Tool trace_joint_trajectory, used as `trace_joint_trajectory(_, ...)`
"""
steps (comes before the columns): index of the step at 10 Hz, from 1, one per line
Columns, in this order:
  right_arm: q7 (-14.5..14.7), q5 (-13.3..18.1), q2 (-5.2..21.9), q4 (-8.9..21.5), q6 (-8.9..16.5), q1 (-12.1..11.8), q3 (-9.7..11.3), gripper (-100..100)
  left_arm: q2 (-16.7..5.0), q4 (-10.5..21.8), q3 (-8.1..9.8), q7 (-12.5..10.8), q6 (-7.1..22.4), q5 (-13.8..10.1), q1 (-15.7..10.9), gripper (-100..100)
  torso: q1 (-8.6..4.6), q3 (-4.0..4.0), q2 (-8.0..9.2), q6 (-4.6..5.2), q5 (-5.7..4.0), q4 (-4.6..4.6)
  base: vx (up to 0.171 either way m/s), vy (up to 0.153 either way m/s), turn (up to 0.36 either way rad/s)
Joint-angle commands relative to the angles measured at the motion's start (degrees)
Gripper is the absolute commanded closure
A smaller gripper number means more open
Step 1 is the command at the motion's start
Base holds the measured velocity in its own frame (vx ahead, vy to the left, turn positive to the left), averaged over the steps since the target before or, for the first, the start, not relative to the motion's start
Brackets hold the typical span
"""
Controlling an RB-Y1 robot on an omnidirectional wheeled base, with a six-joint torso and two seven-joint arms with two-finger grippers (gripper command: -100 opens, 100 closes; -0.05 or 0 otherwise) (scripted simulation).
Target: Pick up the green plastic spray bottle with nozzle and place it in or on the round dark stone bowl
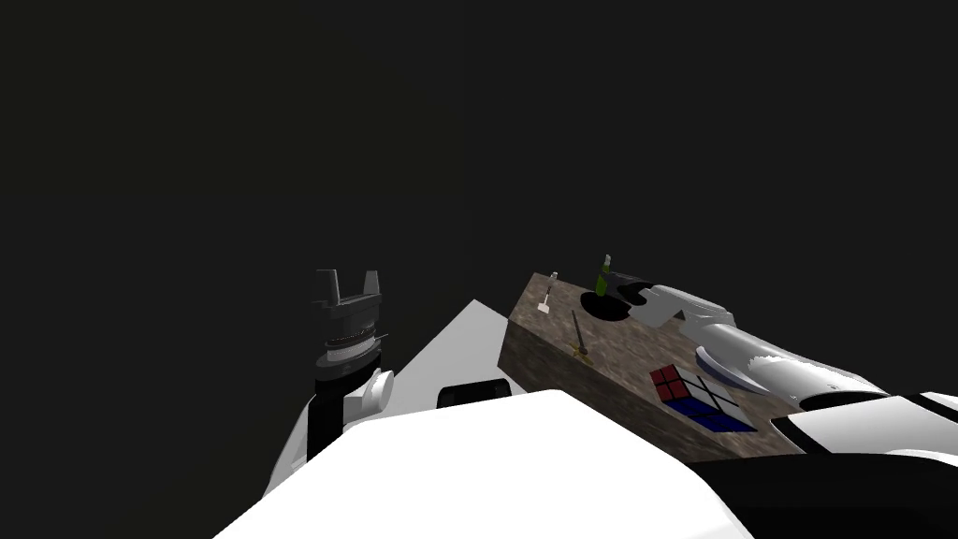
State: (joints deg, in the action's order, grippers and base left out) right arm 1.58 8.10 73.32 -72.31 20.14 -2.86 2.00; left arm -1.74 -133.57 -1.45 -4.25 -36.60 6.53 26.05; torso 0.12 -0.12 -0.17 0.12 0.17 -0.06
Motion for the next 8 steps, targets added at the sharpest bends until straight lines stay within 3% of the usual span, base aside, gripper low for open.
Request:
trace_joint_trajectory(1,-0.1,-0.2,0.2,1.8,-0.2,0.0,0.1,-100,0.0,0.0,0.00,0.0,0.0,0.0,0.0,0,0.00,0.00,0.00,0.00,0.00,0.00,0.000,0.000,0.000)
trace_joint_trajectory(2,-2.9,2.2,2.0,4.0,-3.1,2.9,3.0,-100,0.0,0.0,0.00,0.0,0.0,0.0,0.0,0,-0.08,0.00,0.00,0.00,-0.02,0.00,0.000,0.061,0.082)
trace_joint_trajectory(4,-4.3,2.2,2.0,7.2,-6.0,3.8,4.1,-100,0.0,0.0,0.00,0.0,0.0,0.0,0.0,0,0.24,-0.01,-0.02,-0.03,0.06,-0.01,0.001,0.070,0.010)
trace_joint_trajectory(6,-4.3,2.2,2.0,10.5,-6.6,3.8,4.1,-100,0.0,0.0,0.00,0.0,0.0,0.0,0.0,0,0.01,0.00,0.00,0.01,0.00,0.00,0.002,0.008,-0.004)
trace_joint_trajectory(7,-7.1,4.5,3.7,13.5,-10.2,7.1,7.0,-100,0.0,0.0,0.00,0.0,0.0,0.0,0.0,0,-0.08,0.00,0.01,0.00,-0.02,0.00,-0.003,0.075,0.073)
trace_joint_trajectory(8,-8.4,4.5,3.7,15.6,-11.8,7.6,8.2,-100,0.0,0.0,0.00,0.0,0.0,0.0,0.0,0,0.17,0.00,0.00,-0.05,0.04,0.00,0.003,0.079,0.037)
